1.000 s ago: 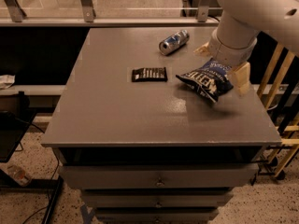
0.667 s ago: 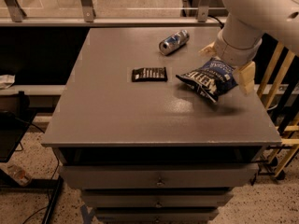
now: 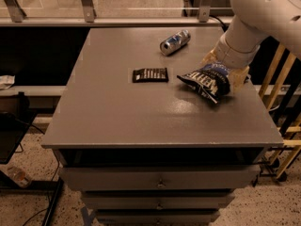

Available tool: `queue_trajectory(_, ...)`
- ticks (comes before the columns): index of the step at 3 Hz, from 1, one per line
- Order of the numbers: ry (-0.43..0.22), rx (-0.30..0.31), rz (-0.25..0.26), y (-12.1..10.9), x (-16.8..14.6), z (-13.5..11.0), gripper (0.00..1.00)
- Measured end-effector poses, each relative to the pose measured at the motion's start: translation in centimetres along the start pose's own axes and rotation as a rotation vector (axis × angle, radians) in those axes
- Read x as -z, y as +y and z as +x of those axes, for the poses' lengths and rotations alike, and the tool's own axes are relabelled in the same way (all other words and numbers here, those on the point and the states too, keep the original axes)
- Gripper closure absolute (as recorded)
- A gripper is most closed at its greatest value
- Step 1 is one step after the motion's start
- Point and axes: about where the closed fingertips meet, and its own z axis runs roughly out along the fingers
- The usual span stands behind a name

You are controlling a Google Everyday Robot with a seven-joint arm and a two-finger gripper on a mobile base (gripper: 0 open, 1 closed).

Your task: Pick blue chip bag

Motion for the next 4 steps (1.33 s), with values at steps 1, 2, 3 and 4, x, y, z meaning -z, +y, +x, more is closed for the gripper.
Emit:
queue_trajectory(1, -0.003, 0.01, 0.017, -0.5, 0.1, -0.1, 0.46)
queue_trajectory(2, 0.013, 0.025, 0.057, -1.0, 1.6, -0.2, 0.71)
queue_trajectory(3, 0.027, 0.032, 0.128, -1.3, 4.0, -0.3, 0.94)
queue_trajectory(4, 0.068, 0.04, 0.214, -1.3, 7.6, -0.2, 1.0)
